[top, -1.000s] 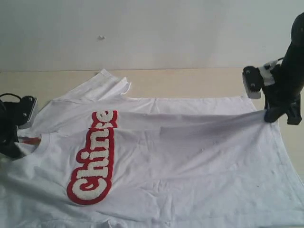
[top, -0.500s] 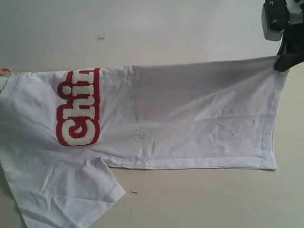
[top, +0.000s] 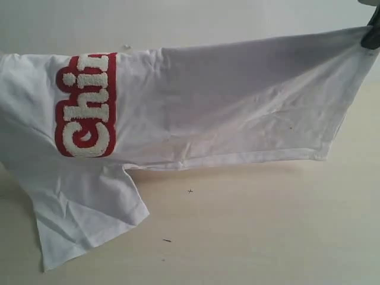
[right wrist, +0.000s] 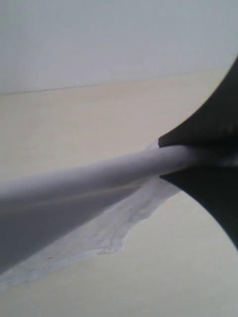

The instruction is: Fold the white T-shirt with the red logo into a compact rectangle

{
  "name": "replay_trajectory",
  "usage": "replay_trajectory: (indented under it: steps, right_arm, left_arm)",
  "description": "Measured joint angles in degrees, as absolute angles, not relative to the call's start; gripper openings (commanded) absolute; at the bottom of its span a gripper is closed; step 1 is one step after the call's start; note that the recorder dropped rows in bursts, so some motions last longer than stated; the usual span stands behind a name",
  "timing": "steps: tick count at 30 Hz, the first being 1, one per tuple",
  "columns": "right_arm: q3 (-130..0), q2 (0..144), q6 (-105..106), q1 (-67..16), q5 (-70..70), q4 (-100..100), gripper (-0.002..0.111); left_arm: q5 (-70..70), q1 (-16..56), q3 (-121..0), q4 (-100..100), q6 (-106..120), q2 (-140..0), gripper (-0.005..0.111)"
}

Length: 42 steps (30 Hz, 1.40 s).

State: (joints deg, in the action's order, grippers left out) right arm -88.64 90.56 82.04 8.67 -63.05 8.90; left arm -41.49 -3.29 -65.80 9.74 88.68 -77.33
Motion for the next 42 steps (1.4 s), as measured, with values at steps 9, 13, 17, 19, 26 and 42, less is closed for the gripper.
replay_trajectory:
  steps: [9, 13, 17, 19, 26, 42]
  right_arm:
    - [-88.6, 85.0, 80.1, 8.7, -62.1, 9.5, 0.0]
    - [-88.6, 83.5, 79.7, 8.7, -63.7, 15.5, 0.0]
    - [-88.6, 83.4, 79.7, 8.7, -64.1, 20.5, 0.0]
    - [-88.6, 83.4, 79.7, 8.7, -64.1, 20.7, 0.0]
    - [-88.6, 83.6, 79.5, 8.7, -67.9, 20.7, 0.0]
    - [-88.6, 82.0, 58.8, 8.7, -66.2, 18.2, 0.0]
  left_arm:
    - [-38.9, -3.3, -65.8, 9.7, 86.7, -71.0, 0.0]
    - [-38.9, -3.3, -65.8, 9.7, 84.9, -69.1, 0.0]
    - [-38.9, -3.3, -65.8, 9.7, 84.1, -69.1, 0.0]
    - [-38.8, -3.3, -65.8, 9.7, 83.9, -69.1, 0.0]
    - [-39.1, -3.3, -65.8, 9.7, 83.9, -69.1, 0.0]
    - [-46.9, -3.3, -65.8, 10.5, 83.2, -66.7, 0.0]
